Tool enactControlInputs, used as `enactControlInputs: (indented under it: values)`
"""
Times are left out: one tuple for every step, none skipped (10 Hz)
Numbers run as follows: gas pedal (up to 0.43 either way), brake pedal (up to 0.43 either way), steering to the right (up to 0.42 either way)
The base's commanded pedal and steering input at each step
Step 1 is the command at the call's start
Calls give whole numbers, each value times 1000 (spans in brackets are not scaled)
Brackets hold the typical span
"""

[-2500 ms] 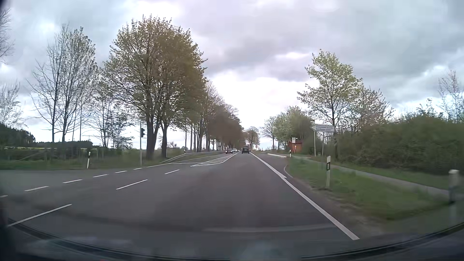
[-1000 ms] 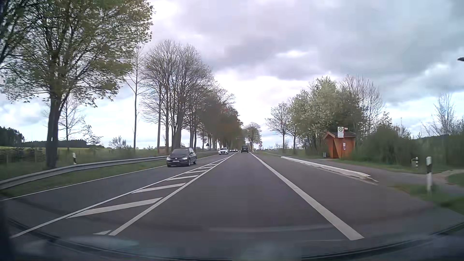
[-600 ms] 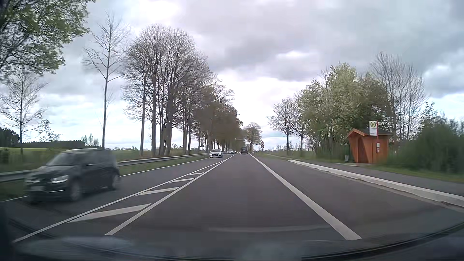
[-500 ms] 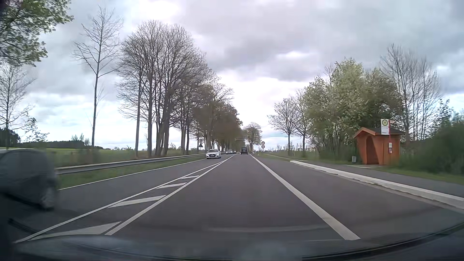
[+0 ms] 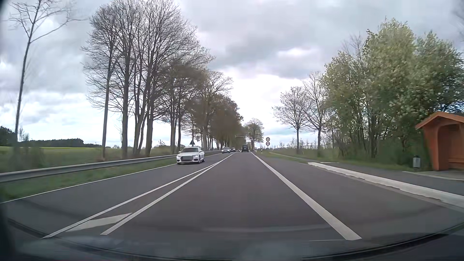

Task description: Follow the waypoints while adhering to traffic rules and regulations

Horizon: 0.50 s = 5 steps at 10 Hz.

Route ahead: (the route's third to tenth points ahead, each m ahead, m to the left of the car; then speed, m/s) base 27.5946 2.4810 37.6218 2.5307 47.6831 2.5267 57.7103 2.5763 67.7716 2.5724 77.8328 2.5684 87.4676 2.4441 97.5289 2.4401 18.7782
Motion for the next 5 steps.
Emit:
enactControlInputs:
  values:
    - [0,0,-4]
    - [0,0,-4]
    - [0,0,-4]
    - [0,0,-3]
    - [0,6,-4]
